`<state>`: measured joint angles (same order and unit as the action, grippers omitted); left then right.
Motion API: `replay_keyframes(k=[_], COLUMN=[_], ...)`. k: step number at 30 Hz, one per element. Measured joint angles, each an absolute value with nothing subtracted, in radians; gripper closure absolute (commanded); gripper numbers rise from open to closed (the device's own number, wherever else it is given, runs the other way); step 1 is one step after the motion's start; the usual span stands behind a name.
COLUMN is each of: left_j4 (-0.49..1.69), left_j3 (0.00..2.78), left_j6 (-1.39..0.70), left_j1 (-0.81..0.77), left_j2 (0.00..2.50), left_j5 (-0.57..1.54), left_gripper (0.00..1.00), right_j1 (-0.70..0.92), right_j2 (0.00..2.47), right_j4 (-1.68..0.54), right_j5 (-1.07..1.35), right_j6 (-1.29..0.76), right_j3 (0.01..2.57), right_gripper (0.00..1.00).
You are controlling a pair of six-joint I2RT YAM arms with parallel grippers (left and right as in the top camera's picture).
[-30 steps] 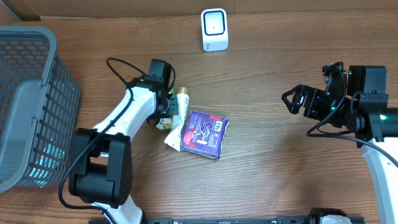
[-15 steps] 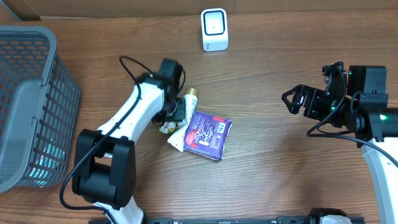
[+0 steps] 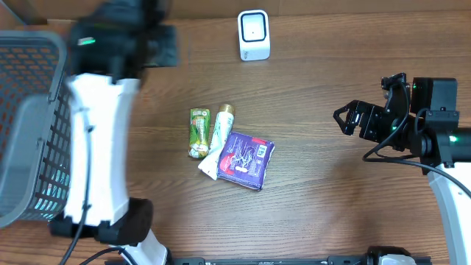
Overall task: Scan the item barcode
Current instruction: 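Release the green packet and return the left gripper to the basket, then lower the left gripper into the basket toward the mint-green wipes pack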
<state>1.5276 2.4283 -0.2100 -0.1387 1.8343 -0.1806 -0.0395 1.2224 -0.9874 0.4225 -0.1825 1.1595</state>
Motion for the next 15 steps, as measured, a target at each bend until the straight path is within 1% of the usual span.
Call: replay_keyframes(k=[2, 6, 8, 9, 10, 15], left_j4=[1.578, 1.68, 1.684, 1.683, 1.678, 1.65], left_j3=[2.506, 2.567, 2.566, 2.566, 2.566, 2.566], left_j6=[-0.214, -0.261, -0.278, -0.281, -0.291, -0.329], left_j1=[-0.057, 0.182, 0.301, 0.332, 0.421, 0.661], left_j2=[1.827, 1.807, 1.805, 1.805, 1.805, 1.808], left_j5=[-0.199, -0.215, -0.202, -0.201, -0.18, -0.094], left_gripper=[0.62, 0.64, 0.64, 0.64, 0.64, 0.61], right_j1=[-0.039, -0.039, -0.039, -0.039, -0.039, -0.039], right_j2=[1.222, 1.222, 1.222, 1.222, 1.222, 1.222], right_j4=[-0.987, -0.987, -0.987, -0.987, -0.987, -0.987], right_j5=[0.422, 0.422, 0.422, 0.422, 0.422, 0.422], right_j6=[-0.183, -0.183, -0.183, -0.183, -0.183, -0.183], right_j3=[1.159, 1.159, 1.159, 1.159, 1.159, 1.159], right_gripper=[0.0, 0.0, 0.0, 0.0, 0.0, 0.0])
